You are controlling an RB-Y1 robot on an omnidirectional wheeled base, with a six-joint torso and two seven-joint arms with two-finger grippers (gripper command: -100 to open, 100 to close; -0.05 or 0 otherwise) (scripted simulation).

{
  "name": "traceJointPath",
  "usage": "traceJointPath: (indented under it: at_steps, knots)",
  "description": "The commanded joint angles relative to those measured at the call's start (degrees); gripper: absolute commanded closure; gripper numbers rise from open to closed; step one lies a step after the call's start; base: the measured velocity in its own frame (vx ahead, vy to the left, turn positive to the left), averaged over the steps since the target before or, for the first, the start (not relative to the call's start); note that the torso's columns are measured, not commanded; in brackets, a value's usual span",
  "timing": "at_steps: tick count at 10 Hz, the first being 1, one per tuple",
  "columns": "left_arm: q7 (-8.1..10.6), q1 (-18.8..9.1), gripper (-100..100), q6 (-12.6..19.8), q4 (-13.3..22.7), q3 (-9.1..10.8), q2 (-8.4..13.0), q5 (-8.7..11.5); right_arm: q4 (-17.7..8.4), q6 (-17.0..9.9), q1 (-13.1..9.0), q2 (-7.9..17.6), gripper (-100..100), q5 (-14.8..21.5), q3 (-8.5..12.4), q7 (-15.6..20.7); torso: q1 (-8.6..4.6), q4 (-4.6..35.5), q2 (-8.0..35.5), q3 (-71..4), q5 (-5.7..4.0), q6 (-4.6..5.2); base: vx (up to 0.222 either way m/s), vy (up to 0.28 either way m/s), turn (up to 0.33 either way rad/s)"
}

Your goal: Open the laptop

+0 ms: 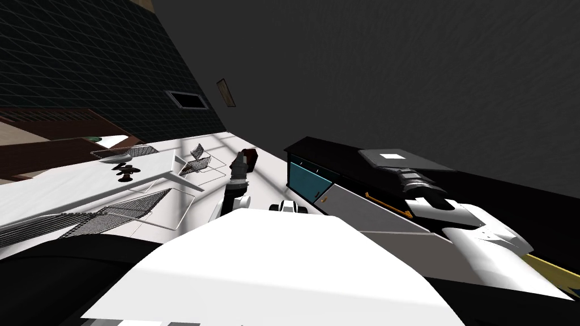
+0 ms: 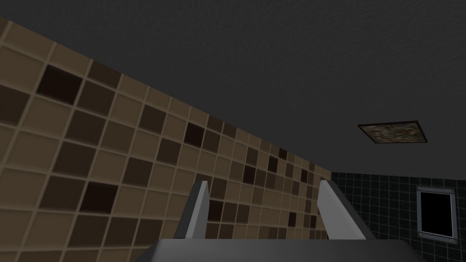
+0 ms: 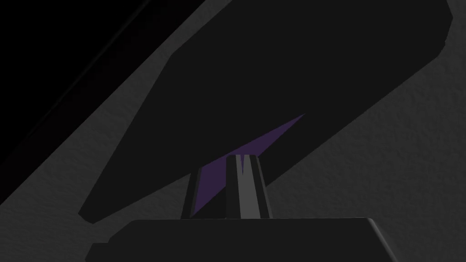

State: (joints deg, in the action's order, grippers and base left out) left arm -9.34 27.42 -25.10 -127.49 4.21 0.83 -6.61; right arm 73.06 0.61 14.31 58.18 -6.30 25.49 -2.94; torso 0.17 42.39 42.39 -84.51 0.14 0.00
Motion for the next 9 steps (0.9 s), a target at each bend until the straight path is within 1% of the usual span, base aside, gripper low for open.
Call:
traceJointPath:
  at_steps: [1,2,3,4,9]
  knots:
    - [0.00,0.0,0,0.0,0.0,0.00,0.0,0.0,2.9,-3.0,1.7,2.9,-100,-1.6,0.8,-1.6,0.00,0.0,0.0,0.0,0.00,-0.01,-0.014,0.012,0.021]
    - [0.00,0.0,0,0.0,0.0,0.00,0.0,0.0,3.4,-3.6,2.0,3.8,-100,-2.0,0.9,-2.0,0.00,0.0,0.1,0.0,0.04,0.04,-0.015,0.008,0.005]
    - [0.00,0.0,0,0.0,0.0,0.00,0.0,0.0,3.1,-3.2,2.1,3.3,-100,-1.9,0.8,-1.8,0.02,0.0,0.0,0.0,0.03,0.01,-0.006,0.002,0.002]
    - [0.00,0.0,0,0.0,0.0,0.00,0.0,0.0,3.3,-3.5,2.2,3.4,0,-2.0,0.8,-2.0,-0.07,-0.1,0.0,0.0,-0.05,0.02,0.000,0.000,0.000]
    - [0.00,0.0,0,0.0,0.0,0.00,0.0,0.0,3.2,-3.5,2.2,3.4,0,-2.0,0.8,-2.0,-0.19,-0.1,-0.1,-0.1,-0.18,-0.01,0.000,0.000,0.000]
